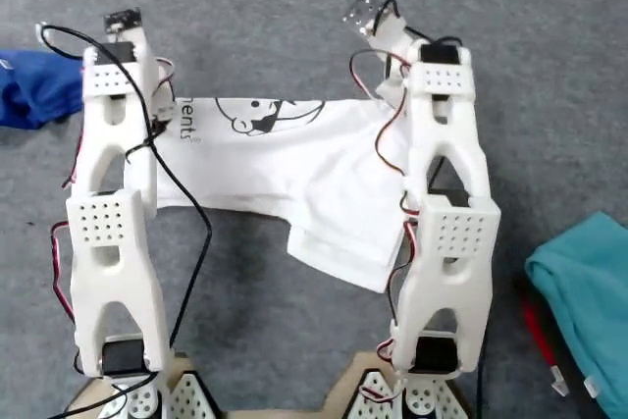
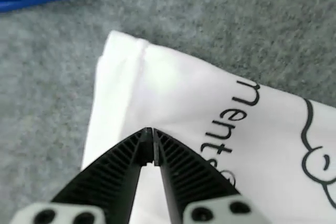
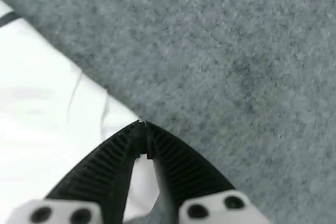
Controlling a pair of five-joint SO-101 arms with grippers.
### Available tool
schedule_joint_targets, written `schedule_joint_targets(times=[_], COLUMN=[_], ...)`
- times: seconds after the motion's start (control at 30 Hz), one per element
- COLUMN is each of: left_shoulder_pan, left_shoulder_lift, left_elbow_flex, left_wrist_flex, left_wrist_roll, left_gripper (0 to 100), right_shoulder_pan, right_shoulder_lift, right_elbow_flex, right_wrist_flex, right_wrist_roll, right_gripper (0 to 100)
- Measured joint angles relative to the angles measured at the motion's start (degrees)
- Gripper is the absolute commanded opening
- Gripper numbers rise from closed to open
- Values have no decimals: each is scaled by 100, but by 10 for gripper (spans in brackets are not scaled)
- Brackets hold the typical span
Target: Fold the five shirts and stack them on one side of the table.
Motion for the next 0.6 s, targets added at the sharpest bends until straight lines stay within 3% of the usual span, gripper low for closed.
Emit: schedule_joint_targets(times=[0.23,0.43,0.6], left_shoulder_pan=[-237,-607,-932], left_shoulder_lift=[0,0,-255], left_elbow_flex=[-1134,-1495,-1204], left_wrist_flex=[1073,1310,1310], left_wrist_roll=[-334,-668,-897], left_gripper=[19,19,19], right_shoulder_pan=[-18,-308,-448], right_shoulder_lift=[-176,-985,-2004], right_elbow_flex=[-1029,-1160,-448], right_wrist_flex=[1846,3244,3446], right_wrist_roll=[220,308,308], right_gripper=[9,9,9])
